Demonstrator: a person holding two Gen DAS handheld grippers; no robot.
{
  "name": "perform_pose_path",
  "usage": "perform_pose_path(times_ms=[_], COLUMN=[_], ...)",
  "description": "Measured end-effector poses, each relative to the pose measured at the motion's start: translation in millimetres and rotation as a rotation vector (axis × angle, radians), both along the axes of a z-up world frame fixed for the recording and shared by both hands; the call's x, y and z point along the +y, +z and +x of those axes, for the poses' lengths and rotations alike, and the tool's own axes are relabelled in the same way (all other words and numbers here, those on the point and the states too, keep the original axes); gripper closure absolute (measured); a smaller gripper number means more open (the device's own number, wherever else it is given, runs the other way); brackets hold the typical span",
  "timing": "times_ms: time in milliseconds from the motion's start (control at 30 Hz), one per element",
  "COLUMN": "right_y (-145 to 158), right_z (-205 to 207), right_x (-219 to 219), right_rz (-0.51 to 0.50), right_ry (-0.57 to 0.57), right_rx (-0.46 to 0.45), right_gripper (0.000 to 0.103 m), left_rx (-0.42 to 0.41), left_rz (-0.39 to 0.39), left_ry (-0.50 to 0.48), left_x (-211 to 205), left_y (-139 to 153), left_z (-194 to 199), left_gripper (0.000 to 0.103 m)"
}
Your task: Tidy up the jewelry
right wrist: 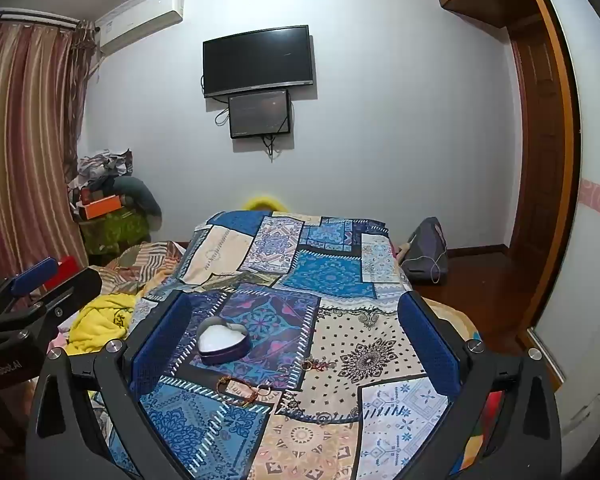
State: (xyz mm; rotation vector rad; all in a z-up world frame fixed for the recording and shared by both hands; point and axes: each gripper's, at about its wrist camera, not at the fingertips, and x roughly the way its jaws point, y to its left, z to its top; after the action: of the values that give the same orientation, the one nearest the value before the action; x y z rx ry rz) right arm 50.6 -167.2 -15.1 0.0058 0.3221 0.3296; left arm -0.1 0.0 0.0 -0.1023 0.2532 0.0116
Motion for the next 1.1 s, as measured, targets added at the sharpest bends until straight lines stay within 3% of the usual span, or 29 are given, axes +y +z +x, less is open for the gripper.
perform_pose_path(times_ms=[300,467,1100], right_y=[1.6,-1.7,-1.1], right_z=[-0.1,-1.6,1.9], right_x=[-0.8,4.1,1.7], right_rz=[-0.006,-0.006,-0.008], right_ry=[0.000,-0.001,0.004], right_rx=[0.008,0.008,0.023], right_gripper=[0.001,0.001,0.001], left_rx=[-0.007,-0.002,0.019], left_rz=[0.008,0.010,0.018], left_ry=[0.002,-0.002,0.007], left_x=[0.9,3.0,0.9], left_y=[0.4,-13.4,-3.1], left_z=[-8.1,-10.1,-1.9], left_gripper=[0.000,0.000,0.000])
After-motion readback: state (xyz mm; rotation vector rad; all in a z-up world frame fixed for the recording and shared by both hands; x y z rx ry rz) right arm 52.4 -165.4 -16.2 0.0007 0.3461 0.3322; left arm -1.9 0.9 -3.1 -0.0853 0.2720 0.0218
